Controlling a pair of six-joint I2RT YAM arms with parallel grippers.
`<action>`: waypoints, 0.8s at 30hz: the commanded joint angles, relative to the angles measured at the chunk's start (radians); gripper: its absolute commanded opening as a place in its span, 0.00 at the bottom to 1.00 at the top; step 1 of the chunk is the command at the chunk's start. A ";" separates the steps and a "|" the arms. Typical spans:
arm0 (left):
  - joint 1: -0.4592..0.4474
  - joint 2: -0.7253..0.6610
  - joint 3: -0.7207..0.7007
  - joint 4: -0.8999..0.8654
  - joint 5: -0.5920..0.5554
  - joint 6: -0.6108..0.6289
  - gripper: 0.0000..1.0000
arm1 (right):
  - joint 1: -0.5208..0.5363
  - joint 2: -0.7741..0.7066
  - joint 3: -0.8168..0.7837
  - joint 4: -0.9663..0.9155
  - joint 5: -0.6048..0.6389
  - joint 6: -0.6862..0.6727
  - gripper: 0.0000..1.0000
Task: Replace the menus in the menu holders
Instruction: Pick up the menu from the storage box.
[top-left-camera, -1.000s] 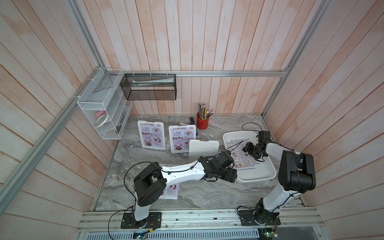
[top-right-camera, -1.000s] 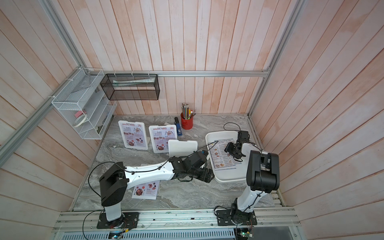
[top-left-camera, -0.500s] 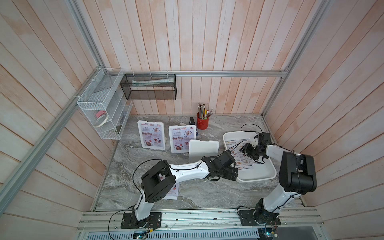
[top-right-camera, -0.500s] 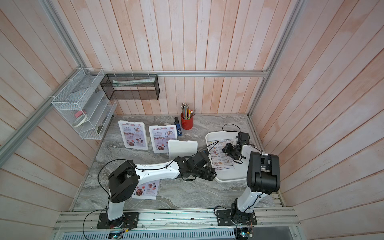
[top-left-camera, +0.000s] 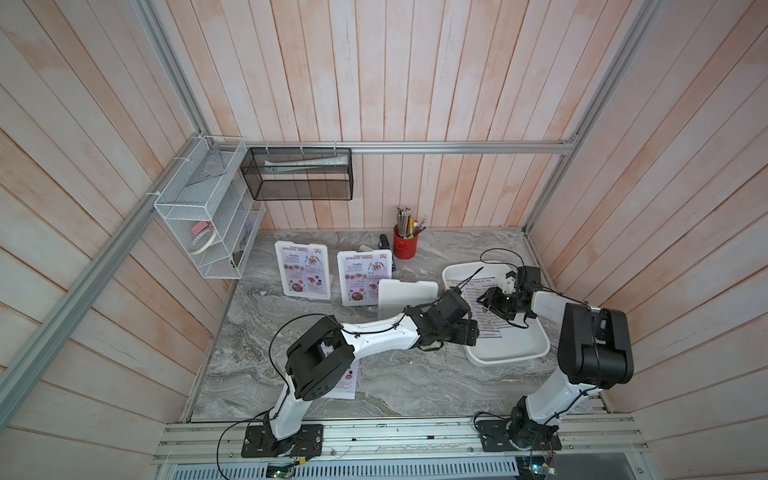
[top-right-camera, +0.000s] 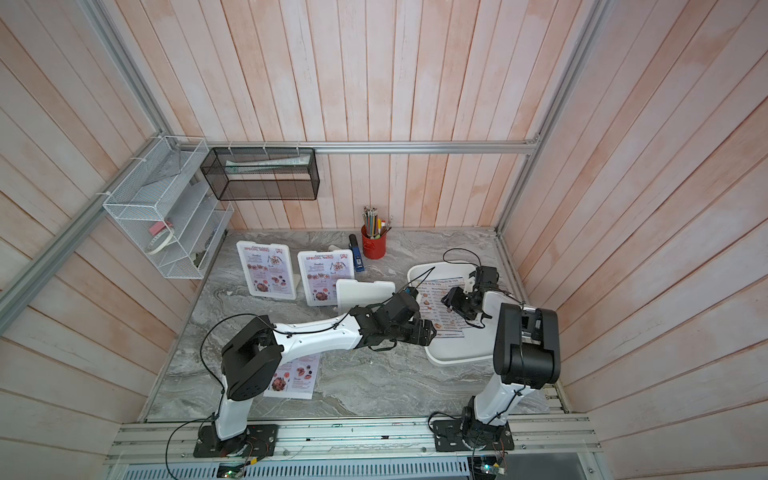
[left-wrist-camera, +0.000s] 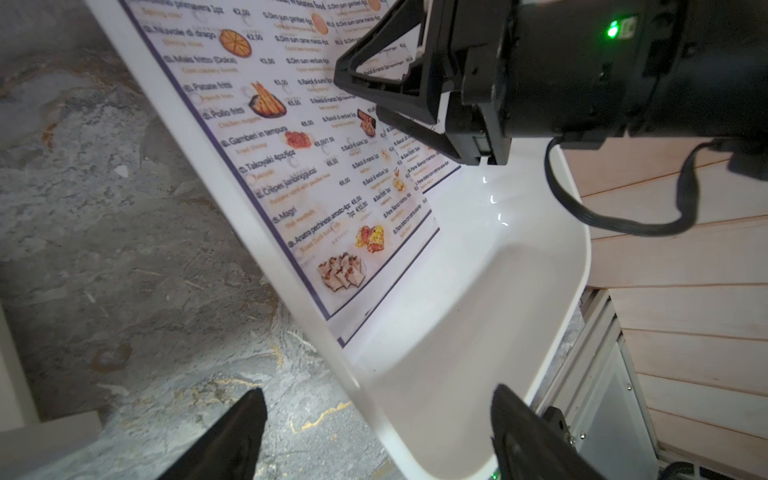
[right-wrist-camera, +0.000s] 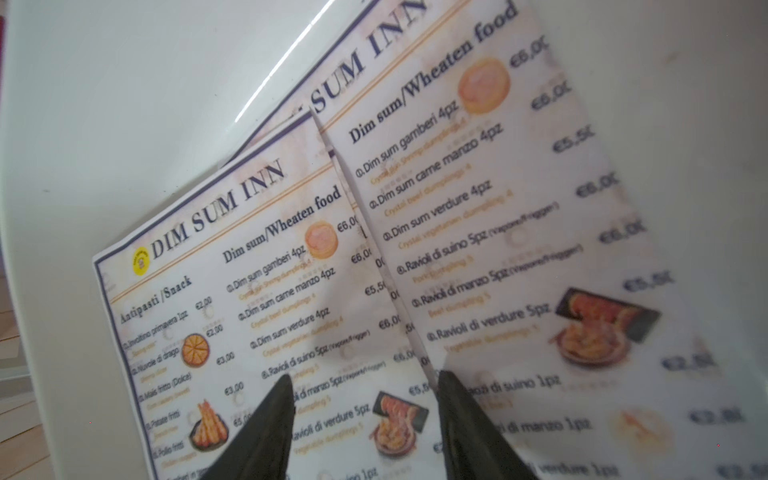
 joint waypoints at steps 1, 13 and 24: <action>-0.001 0.032 0.039 0.034 -0.019 -0.003 0.84 | 0.013 0.009 -0.024 -0.088 -0.059 0.000 0.53; 0.006 0.043 0.047 0.032 -0.072 0.003 0.74 | 0.037 -0.007 -0.018 -0.090 -0.084 0.002 0.46; 0.016 0.038 0.047 0.038 -0.102 0.000 0.63 | 0.048 -0.015 -0.040 -0.090 -0.087 -0.005 0.46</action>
